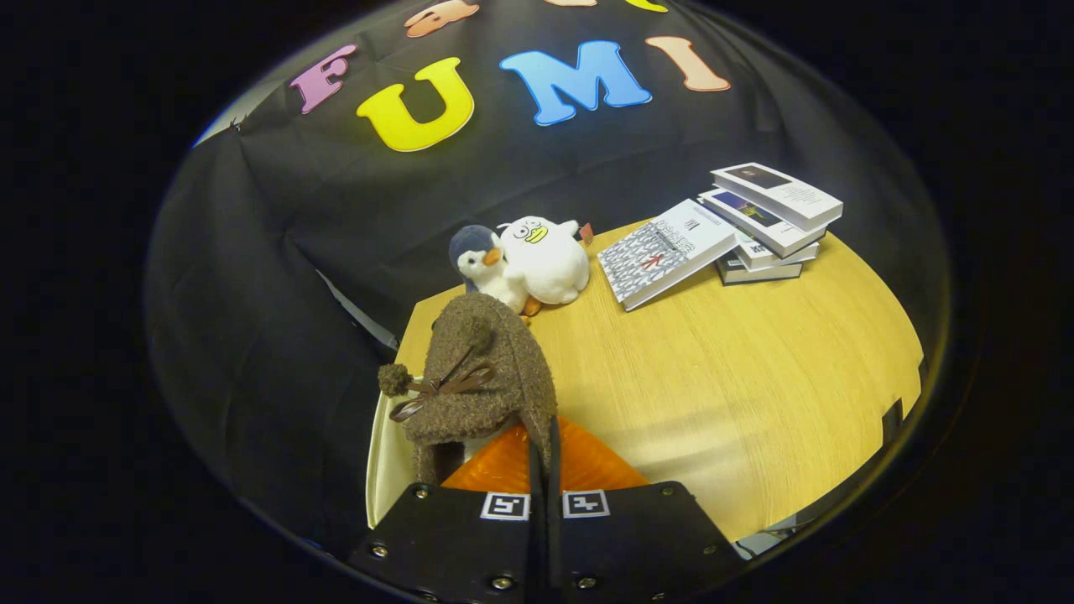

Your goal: Open the storage box then place both shoes into the box .Put the left shoe in first, then the right shoe, with the right side of both shoes facing outward in a uniform manner.

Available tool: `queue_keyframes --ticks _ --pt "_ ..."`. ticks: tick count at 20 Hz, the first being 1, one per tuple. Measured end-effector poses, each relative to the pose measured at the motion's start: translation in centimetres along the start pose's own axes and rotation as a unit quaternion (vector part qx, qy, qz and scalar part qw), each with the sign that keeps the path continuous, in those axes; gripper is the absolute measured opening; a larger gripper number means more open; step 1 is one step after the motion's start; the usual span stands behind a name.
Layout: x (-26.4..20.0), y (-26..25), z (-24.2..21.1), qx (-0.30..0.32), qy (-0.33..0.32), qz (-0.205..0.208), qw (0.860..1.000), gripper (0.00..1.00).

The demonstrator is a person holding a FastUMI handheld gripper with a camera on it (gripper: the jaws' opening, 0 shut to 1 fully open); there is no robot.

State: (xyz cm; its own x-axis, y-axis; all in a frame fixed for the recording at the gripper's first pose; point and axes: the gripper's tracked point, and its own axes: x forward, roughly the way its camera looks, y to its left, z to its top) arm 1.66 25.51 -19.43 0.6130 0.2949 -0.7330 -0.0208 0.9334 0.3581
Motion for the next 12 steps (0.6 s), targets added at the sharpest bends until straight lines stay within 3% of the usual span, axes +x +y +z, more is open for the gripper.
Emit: queue_keyframes --ticks 12 --pt "2.3 4.9 -2.2 0.01 0.008 0.018 1.0 0.01"
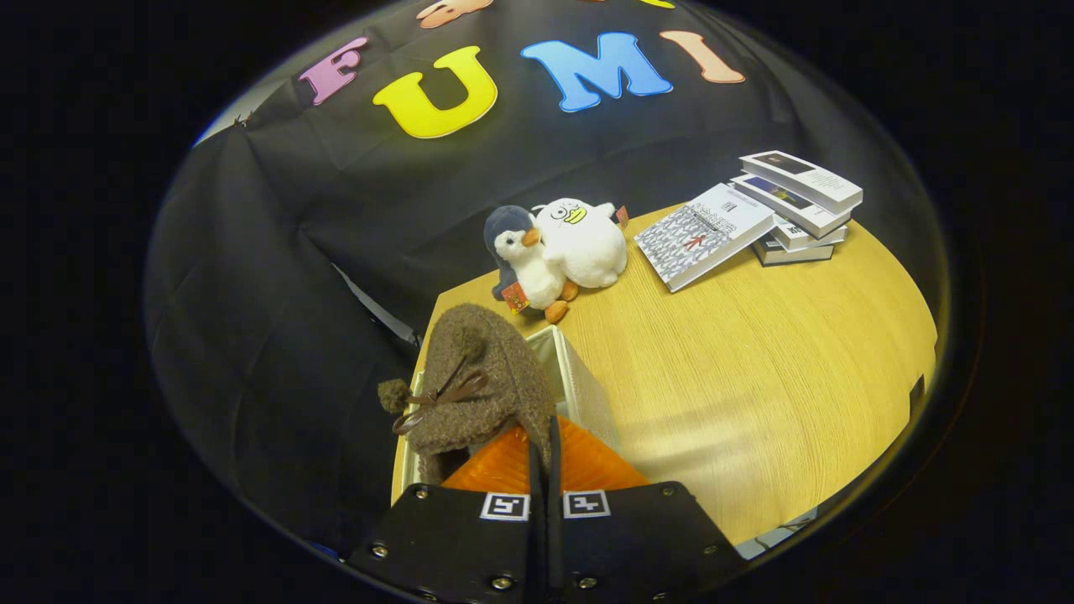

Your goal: Open the storage box then place both shoes into the box .Put the left shoe in first, then the right shoe, with the right side of both shoes facing outward in a uniform manner.

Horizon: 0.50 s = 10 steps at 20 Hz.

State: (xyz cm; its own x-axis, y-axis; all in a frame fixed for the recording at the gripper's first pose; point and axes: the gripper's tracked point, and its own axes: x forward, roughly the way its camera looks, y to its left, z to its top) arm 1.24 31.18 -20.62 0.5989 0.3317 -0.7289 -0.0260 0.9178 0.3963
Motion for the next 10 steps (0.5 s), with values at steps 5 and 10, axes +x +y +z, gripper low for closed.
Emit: queue_keyframes --ticks 5,10 --pt "0.4 0.0 -1.6 -0.007 0.018 -0.005 1.0 0.01" --pt "-0.9 1.1 0.4 -0.031 -0.015 0.022 0.999 0.52"
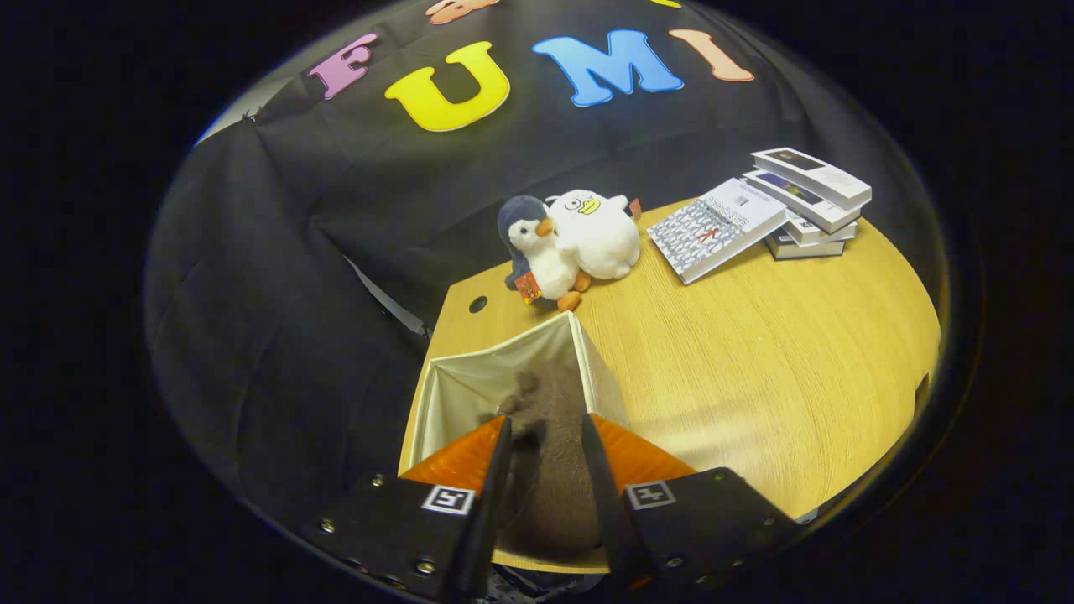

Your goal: Open the storage box then place both shoes into the box .Put the left shoe in first, then the right shoe, with the right side of both shoes facing outward in a uniform manner.

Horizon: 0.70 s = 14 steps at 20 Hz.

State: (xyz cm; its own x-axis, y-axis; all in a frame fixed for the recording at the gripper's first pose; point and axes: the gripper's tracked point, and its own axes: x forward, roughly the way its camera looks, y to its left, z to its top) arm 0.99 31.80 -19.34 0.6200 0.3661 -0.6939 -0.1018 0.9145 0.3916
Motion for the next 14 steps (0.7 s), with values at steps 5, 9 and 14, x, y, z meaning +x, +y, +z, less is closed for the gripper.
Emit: queue_keyframes --ticks 5,9,14 --pt "-3.8 -0.2 4.1 -0.075 -0.076 0.004 0.994 0.98" --pt "-7.6 -0.9 7.4 -0.131 -0.14 0.001 0.981 0.98" --pt "-12.7 -3.3 11.5 -0.187 -0.227 -0.017 0.956 0.98"
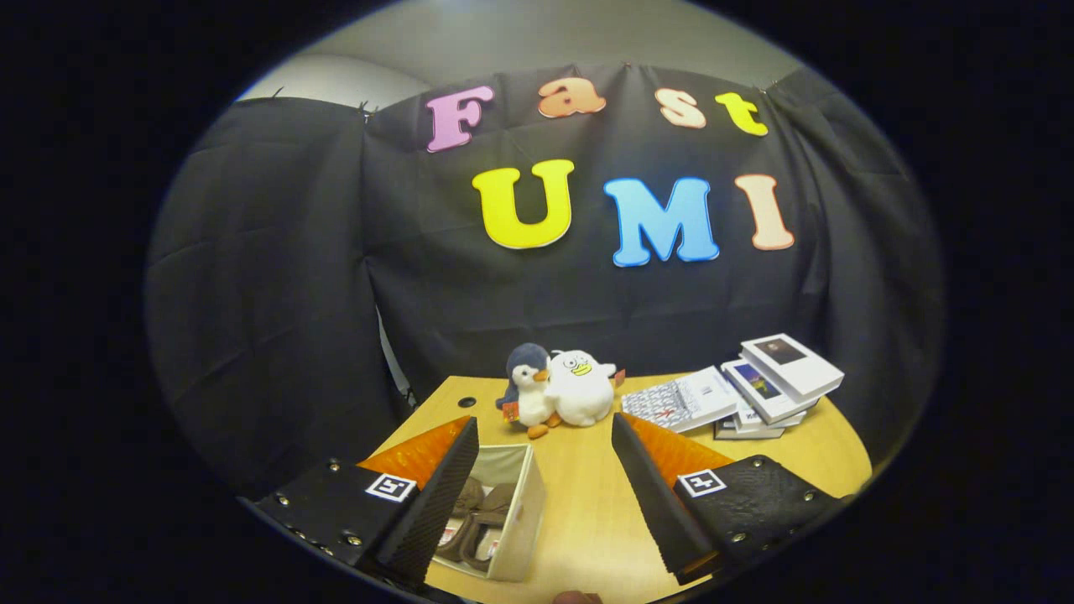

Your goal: Open the storage box then place both shoes into the box .Put the left shoe in first, then the right shoe, with the right side of both shoes facing outward in a uniform manner.

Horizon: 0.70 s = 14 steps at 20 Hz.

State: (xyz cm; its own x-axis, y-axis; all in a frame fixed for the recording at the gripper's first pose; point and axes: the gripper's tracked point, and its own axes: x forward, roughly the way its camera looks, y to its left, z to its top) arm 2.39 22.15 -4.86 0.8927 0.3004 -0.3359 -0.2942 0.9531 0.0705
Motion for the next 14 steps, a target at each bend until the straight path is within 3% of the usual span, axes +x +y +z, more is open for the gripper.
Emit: queue_keyframes --ticks 7,14 --pt "-3.3 -5.3 3.6 -0.037 -0.069 -0.04 0.996 0.98" --pt "-4.8 -8.8 3.3 -0.039 -0.087 -0.062 0.994 0.98"
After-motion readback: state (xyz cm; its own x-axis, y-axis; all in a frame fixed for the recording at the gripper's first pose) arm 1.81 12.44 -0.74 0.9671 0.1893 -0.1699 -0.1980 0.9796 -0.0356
